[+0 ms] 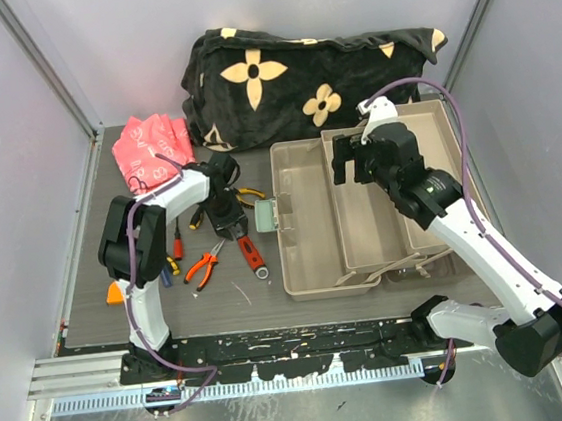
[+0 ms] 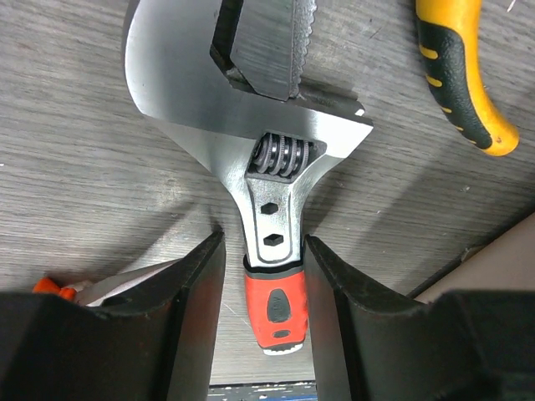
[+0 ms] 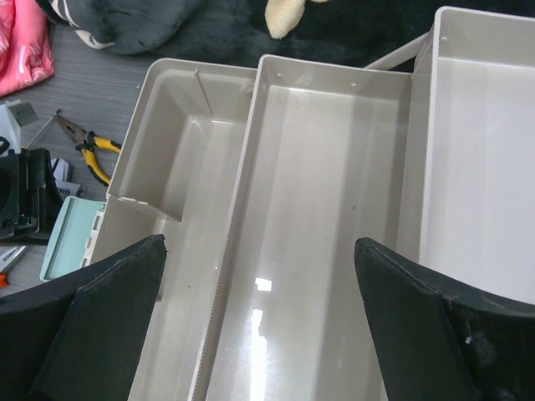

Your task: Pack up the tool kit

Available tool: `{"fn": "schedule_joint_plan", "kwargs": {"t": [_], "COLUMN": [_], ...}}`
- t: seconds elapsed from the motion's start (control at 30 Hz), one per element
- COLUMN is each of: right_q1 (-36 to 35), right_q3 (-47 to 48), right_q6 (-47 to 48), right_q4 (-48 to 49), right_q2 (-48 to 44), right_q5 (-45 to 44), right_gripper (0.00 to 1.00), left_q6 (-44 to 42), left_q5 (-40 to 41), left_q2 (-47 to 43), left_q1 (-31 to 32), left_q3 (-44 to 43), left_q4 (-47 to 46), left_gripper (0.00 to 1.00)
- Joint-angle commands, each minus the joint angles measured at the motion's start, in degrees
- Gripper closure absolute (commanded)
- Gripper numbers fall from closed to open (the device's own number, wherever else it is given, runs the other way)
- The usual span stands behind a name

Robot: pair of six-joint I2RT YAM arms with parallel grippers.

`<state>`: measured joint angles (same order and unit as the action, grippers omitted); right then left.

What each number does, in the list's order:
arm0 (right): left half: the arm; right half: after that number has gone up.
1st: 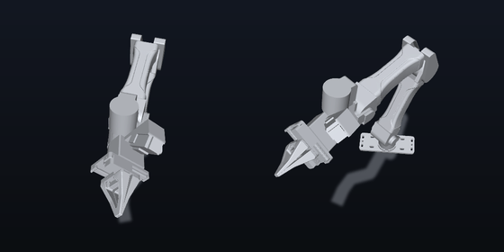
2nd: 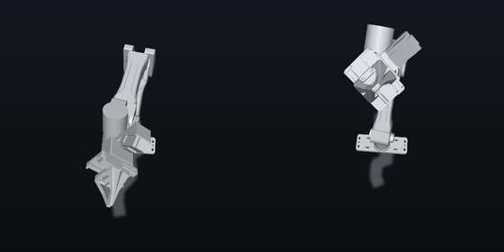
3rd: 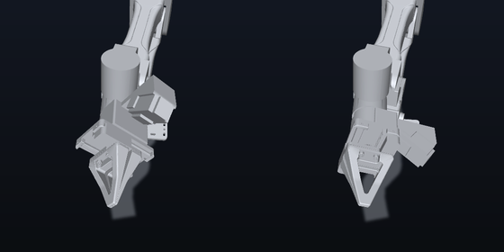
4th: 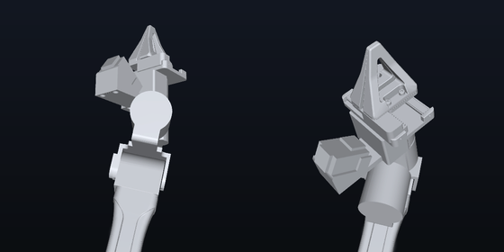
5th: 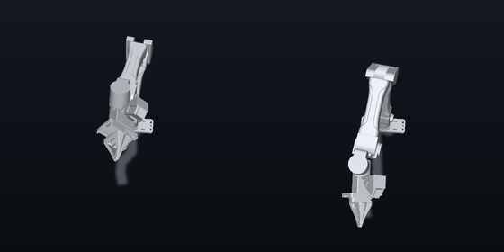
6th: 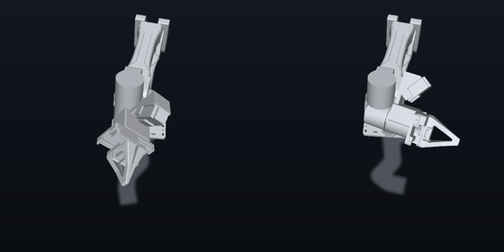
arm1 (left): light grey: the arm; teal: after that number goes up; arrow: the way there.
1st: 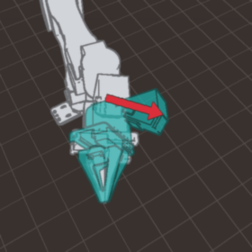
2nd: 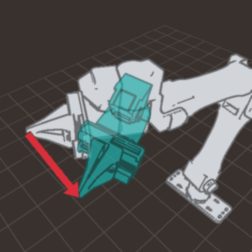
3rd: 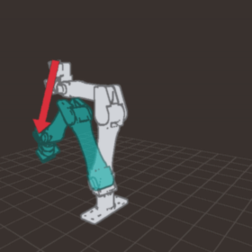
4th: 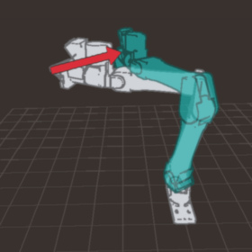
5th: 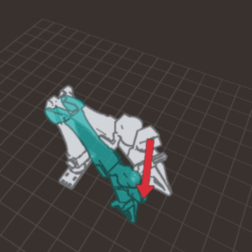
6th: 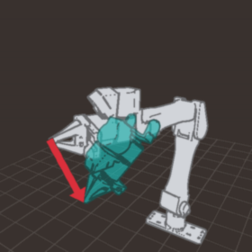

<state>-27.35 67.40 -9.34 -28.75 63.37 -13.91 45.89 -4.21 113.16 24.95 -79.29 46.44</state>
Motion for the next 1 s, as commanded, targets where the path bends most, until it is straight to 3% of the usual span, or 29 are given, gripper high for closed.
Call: {"fn": "schedule_joint_plan", "kwargs": {"t": [0.0, 0.33, 0.37, 0.47, 0.53, 0.57, 0.97], "right_q1": [0.28, 1.57, 1.63, 1.65, 1.71, 1.65, 1.94], "right_q3": [-0.7, -0.98, -0.93, -0.8, -1.04, -1.16, -1.68], "right_q6": [0.13, 1.18, 1.2, 1.09, 0.95, 0.85, -0.1], "right_q4": [3.54, 4.44, 4.49, 4.53, 4.52, 4.52, 4.15], "right_q2": [-0.6, 0.67, 0.8, 0.77, 0.41, 0.19, -1.39], "right_q5": [-0.32, 0.27, 0.41, 0.69, 0.69, 0.64, 0.82], "right_gripper": [0.0, 0.0, 0.0, 0.0, 0.0, 0.0, 0.0], "left_q6": [-1.41, -4.48, -4.41, -3.98, -3.8, -3.72, -8.56], "left_q5": [0.71, 3.71, 3.29, 2.09, 1.57, 1.42, 7.08], "left_q2": [4.84, 10.39, 10.43, 10.03, 9.46, 9.25, -0.56], "left_q1": [0.01, -1.21, -1.22, -1.22, -1.28, -1.3, -3.66], "left_q3": [-1.42, -9.44, -8.99, -6.88, -5.24, -4.77, -3.97], "left_q4": [2.69, 4.78, 4.56, 3.54, 3.05, 2.83, 5.76], "left_gripper": [0.57, 0.57, 0.6, 0.79, 0.97, 1.0, 1.0]}}
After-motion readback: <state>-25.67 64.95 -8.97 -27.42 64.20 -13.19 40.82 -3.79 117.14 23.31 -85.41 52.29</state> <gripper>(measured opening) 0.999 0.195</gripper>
